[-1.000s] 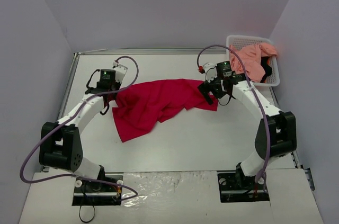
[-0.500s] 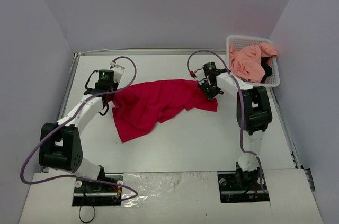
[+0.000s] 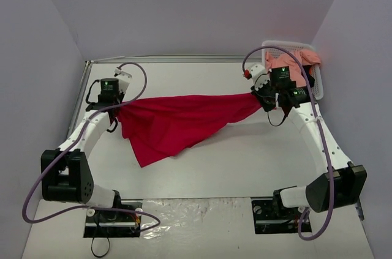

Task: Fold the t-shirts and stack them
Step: Flatten out the tshirt

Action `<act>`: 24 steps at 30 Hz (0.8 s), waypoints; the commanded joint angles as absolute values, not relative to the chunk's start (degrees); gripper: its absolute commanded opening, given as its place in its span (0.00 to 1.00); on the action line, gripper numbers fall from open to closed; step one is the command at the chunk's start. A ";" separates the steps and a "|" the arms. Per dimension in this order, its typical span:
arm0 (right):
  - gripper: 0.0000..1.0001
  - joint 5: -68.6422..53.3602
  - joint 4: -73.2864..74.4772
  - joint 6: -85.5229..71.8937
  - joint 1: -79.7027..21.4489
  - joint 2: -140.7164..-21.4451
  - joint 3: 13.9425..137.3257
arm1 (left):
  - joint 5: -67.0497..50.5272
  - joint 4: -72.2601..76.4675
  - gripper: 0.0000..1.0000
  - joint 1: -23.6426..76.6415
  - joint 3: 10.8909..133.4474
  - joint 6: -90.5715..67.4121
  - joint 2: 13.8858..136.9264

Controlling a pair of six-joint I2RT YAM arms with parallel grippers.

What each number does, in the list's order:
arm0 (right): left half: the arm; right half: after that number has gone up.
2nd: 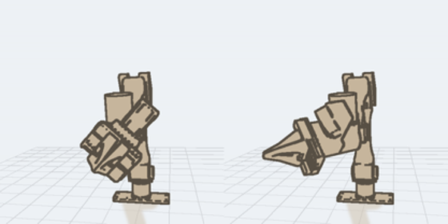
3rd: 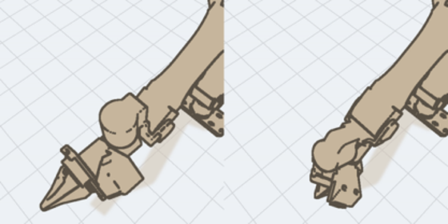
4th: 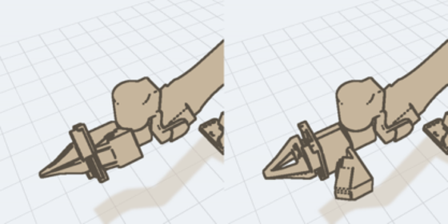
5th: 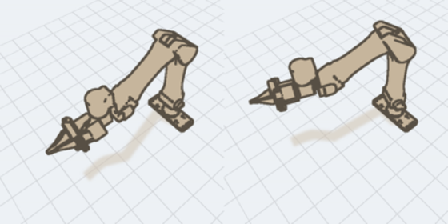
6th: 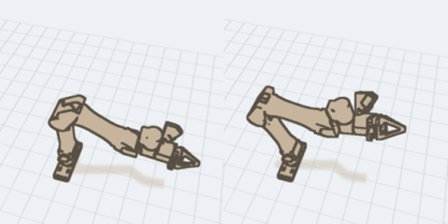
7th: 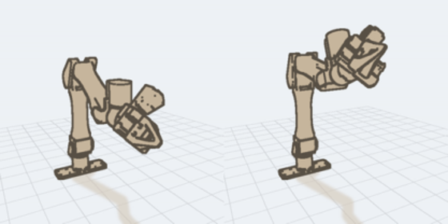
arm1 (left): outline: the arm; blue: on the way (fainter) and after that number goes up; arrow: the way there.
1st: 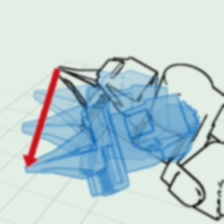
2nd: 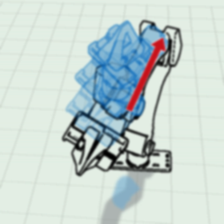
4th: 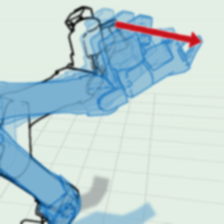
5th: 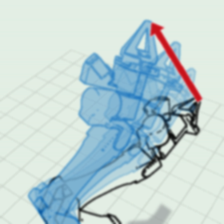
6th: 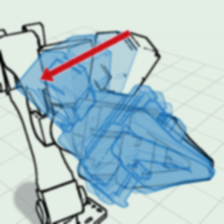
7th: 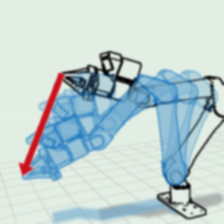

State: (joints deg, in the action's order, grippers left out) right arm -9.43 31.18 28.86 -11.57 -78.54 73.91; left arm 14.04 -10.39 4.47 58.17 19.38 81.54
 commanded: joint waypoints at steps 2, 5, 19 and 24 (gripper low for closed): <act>0.00 -8.00 35.59 31.11 -9.94 -78.22 71.54 | 14.86 -10.46 0.05 3.25 61.43 22.06 79.36; 0.00 -8.61 35.60 31.72 -8.53 -79.80 71.02 | 14.24 -10.20 0.14 3.16 62.05 22.15 81.64; 0.00 -10.99 35.51 31.99 -7.82 -83.75 70.31 | 8.84 -6.31 0.96 3.16 56.70 27.59 78.16; 0.00 -11.95 34.63 31.29 -7.65 -86.39 70.22 | -10.69 -26.17 0.88 4.22 57.83 32.86 67.53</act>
